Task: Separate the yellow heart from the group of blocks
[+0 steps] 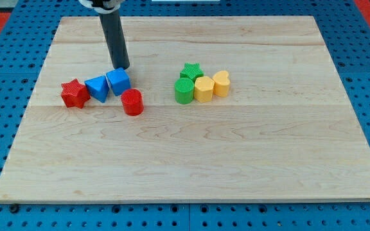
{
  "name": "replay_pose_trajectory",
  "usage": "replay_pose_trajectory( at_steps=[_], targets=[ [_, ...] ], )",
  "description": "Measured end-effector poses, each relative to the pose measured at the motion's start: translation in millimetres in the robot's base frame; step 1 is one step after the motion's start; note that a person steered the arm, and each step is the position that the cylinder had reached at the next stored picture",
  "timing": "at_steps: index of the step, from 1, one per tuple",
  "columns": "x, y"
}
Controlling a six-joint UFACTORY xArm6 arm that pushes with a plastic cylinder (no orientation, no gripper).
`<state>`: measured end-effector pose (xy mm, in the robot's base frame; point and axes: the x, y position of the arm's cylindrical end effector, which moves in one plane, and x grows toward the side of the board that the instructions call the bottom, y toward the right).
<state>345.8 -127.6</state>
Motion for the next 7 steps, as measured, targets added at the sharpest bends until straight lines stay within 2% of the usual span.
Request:
replay_pose_trajectory(
  at_steps=[2,3,4,6,7],
  targets=[
    [-1,3],
    [-19,16],
    [-55,54],
    [15,243],
    [65,263]
  ],
)
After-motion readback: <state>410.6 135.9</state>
